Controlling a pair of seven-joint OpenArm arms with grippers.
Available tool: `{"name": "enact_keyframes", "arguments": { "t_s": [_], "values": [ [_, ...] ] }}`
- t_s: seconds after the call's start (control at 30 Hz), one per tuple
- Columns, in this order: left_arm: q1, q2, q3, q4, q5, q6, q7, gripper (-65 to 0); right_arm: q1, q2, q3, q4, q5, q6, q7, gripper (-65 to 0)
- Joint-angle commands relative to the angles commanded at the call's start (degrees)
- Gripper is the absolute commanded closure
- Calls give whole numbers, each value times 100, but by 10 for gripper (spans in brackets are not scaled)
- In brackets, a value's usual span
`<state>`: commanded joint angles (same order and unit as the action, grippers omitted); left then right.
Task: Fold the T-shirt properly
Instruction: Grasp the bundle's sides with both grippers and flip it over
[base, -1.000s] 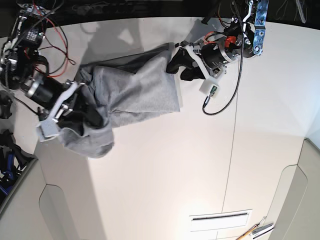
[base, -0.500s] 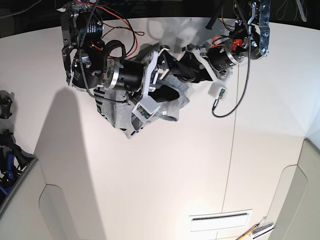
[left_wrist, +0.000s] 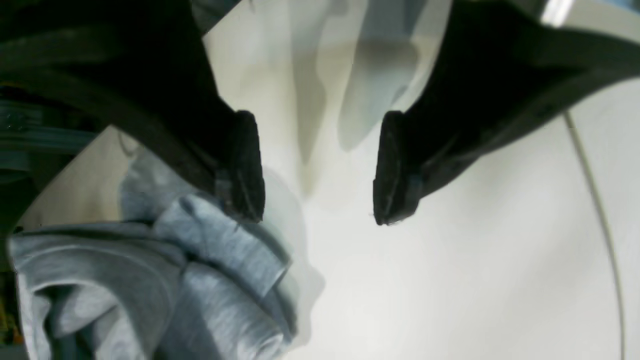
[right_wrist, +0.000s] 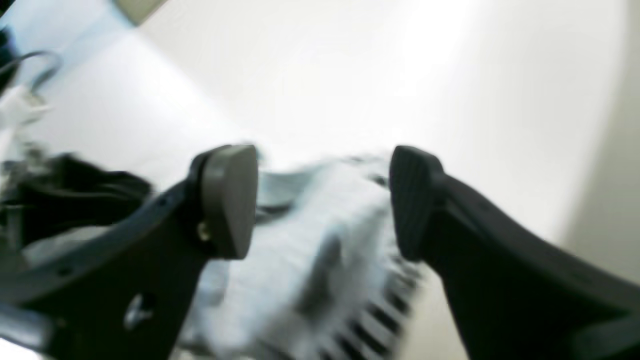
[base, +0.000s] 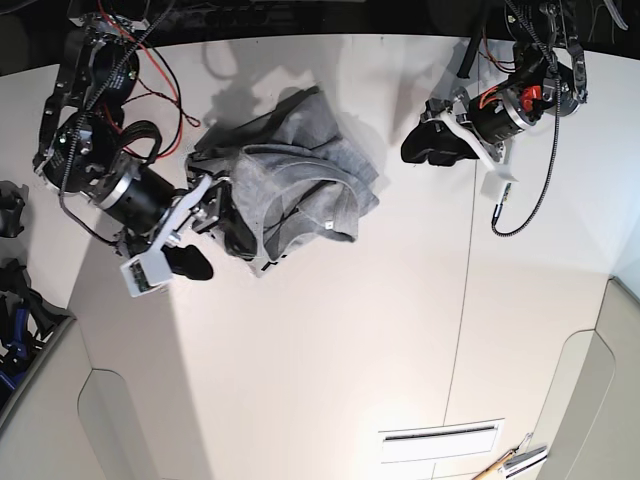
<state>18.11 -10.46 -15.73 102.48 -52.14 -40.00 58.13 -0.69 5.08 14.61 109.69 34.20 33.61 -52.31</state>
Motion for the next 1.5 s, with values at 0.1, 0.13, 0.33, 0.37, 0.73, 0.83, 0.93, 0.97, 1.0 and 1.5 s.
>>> {"name": "enact_keyframes", "arguments": {
  "t_s": [0.1,0.13,0.33,0.37,0.73,0.83,0.93,0.97,1.0,1.5],
  "values": [
    [0,0,0,0,-170,0,0,-378,-15,92,24,-546,186,24,-44,-25],
    [0,0,0,0,-197,0,-2,-378,-15,92,-22,-798,254,26,-68,0],
    [-2,-2,0,0,-203,0,-2,-378,-350,92,-660,-1550,1419,164,-612,0],
    [-2,-2,0,0,-203,0,-4,-378,-459,92,-787,-1517,1613,184,-671,0],
    [-131,-4,-7,37,-208,0,-46,-378,-890,61,-1847,-1143,1899,221,-1309,0],
    [-127,-4,-17,345,-208,0,-39,-333,-887,61,-1827,-730,1899,221,-1309,0],
    [-127,-2,-15,892,-236,0,-42,-294,-885,61,-1827,-87,1893,219,-1309,0],
    [-127,-2,-15,1086,-264,0,-42,-294,-881,61,-1827,105,1871,214,-1307,0],
    [-127,0,-15,1252,-321,0,-44,-294,-857,61,-1827,264,1805,210,-1307,0],
    [-129,15,555,1058,-197,0,-507,-295,-610,61,-1360,291,-238,-44,286,-240]
  ]
}}
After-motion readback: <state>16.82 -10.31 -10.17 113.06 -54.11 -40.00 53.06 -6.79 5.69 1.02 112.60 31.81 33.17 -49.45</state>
